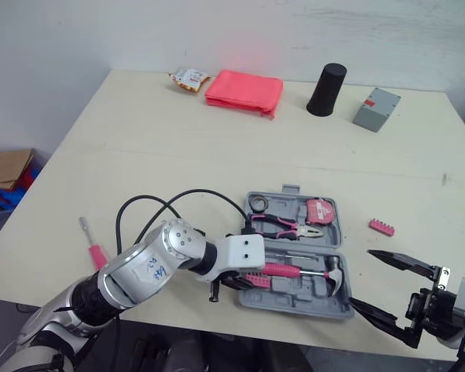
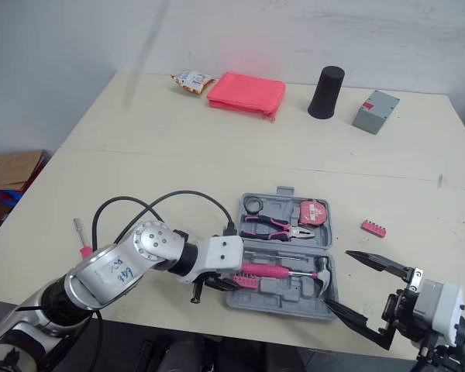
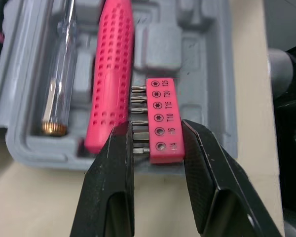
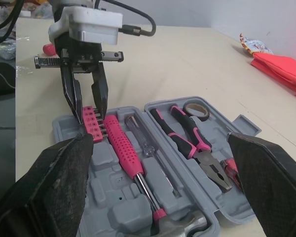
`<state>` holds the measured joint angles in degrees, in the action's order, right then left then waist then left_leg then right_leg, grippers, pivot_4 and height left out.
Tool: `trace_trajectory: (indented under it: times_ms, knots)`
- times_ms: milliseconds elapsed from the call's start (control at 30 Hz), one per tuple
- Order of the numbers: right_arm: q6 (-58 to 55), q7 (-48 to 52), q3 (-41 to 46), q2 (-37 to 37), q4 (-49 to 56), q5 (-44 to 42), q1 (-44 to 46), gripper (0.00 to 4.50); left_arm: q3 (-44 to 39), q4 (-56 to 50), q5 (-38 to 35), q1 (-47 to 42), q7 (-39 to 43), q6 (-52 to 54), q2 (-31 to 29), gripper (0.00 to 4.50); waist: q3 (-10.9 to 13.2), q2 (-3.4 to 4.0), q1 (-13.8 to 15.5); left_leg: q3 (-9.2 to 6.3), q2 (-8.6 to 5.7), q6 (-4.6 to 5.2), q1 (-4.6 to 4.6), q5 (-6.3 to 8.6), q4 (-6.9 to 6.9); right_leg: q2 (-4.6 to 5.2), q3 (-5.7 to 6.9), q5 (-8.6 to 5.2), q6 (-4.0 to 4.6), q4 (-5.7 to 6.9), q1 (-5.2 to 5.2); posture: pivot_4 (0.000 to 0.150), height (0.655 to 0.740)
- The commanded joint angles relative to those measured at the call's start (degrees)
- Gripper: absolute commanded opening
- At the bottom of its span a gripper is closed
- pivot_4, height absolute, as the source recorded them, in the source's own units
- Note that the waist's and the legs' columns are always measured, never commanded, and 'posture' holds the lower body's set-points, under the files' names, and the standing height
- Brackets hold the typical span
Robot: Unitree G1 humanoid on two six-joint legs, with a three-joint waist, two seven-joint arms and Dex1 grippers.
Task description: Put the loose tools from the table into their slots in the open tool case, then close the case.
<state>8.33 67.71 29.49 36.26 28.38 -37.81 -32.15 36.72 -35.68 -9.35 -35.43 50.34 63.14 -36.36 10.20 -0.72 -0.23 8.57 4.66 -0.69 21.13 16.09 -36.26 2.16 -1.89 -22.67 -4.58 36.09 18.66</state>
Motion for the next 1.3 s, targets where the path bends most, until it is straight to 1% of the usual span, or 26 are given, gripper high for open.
trace_trajectory:
  times_ms: [33,233,467,633,733,800,900,1033,1133,1233,1267,1300]
  knots:
    - [-0.3,0.1,1.2,0.4,2.4,-1.9,-0.3,4.5,2.1,-1.5,0.6,-0.8,-0.9,-0.7,-0.6,0.69,0.0,0.0,0.0,0.0,0.0,0.0,0.0,0.0,-0.01,0.01,0.0,0.0,0.0,0.0,-0.01,0.15,0.74]
    - [-0.7,0.1,0.8,0.2,2.3,-1.8,0.5,4.5,3.1,-0.8,1.0,-1.3,-2.3,-1.5,0.2,0.69,0.0,0.0,0.1,-0.01,-0.01,0.02,-0.01,0.0,-0.09,0.02,-0.01,0.01,-0.01,0.04,-0.04,0.15,0.74]
    - [-0.5,-0.1,0.3,-0.6,2.8,-1.5,-0.1,4.5,3.1,0.9,1.4,-1.2,-5.7,-1.2,3.4,0.69,0.0,-0.01,0.1,-0.02,-0.02,0.04,0.01,0.0,-0.16,0.03,-0.01,0.01,-0.02,0.08,-0.05,0.15,0.74]
    - [-0.5,0.0,0.1,-0.7,2.7,-1.6,-0.1,4.5,2.0,0.7,1.4,-0.9,-6.7,-2.2,3.4,0.69,0.0,-0.01,0.1,-0.02,-0.02,0.06,-0.01,-0.01,-0.2,0.03,-0.01,0.01,-0.02,0.16,-0.04,0.15,0.74]
    - [0.0,0.4,-0.4,-1.2,2.4,-1.3,-0.3,4.5,0.1,-0.4,1.9,0.6,-7.6,-7.7,3.6,2.26,0.0,-0.01,0.1,-0.02,-0.02,0.06,-0.02,-0.02,-0.2,0.04,-0.01,0.01,-0.02,0.19,-0.04,0.15,0.74]
    - [-0.7,0.7,-0.1,-0.6,2.8,-2.0,-0.3,4.5,-4.4,-4.0,-0.2,3.3,-7.0,-11.9,3.2,3.15,0.0,0.0,0.0,-0.04,-0.02,0.06,0.0,-0.02,-0.2,0.04,-0.01,0.01,-0.01,0.19,-0.03,0.15,0.74]
    - [-1.9,1.4,1.1,0.6,2.9,-3.5,-0.3,4.5,-11.2,-6.9,-4.2,6.6,-5.2,-15.5,2.9,3.15,0.0,0.0,-0.2,-0.01,0.01,0.04,0.0,0.0,-0.16,0.05,0.0,-0.01,0.01,0.19,-0.01,0.15,0.74]
    - [-2.2,2.6,1.7,1.1,1.8,-3.9,-0.8,4.5,-18.6,-4.6,-8.1,11.0,-1.4,-24.9,1.8,3.15,0.0,0.0,-0.1,-0.02,0.01,0.03,-0.05,-0.01,-0.15,0.04,0.02,-0.01,0.02,0.2,-0.03,0.15,0.74]
    - [-1.9,2.6,0.8,0.9,0.6,-3.3,0.2,4.5,-19.1,-1.7,-9.1,14.1,2.2,-30.5,0.8,2.31,0.0,0.0,-0.1,-0.02,-0.01,0.05,-0.05,0.0,-0.15,0.06,0.02,-0.01,0.03,0.2,-0.05,0.15,0.74]
    - [-1.7,2.7,0.2,0.7,-0.1,-2.7,1.0,4.5,-17.0,1.4,-6.8,15.5,3.3,-35.1,0.6,0.84,0.0,0.0,-0.1,-0.01,-0.03,0.09,-0.05,0.02,-0.17,0.08,0.02,-0.01,0.02,0.2,-0.05,0.15,0.74]
    - [-1.5,2.7,0.1,0.6,-0.4,-2.5,1.4,4.5,-15.7,2.9,-5.2,15.8,3.0,-36.9,1.0,0.39,0.0,0.0,-0.1,-0.01,-0.03,0.09,-0.05,0.03,-0.17,0.08,0.02,-0.01,0.02,0.19,-0.05,0.15,0.74]
    - [-1.4,2.7,0.0,0.6,-0.6,-2.4,1.6,4.5,-15.0,4.2,-4.0,16.1,2.3,-38.3,1.6,0.05,0.0,0.0,0.0,-0.01,-0.04,0.1,-0.05,0.03,-0.16,0.09,0.02,-0.01,0.02,0.19,-0.05,0.15,0.74]
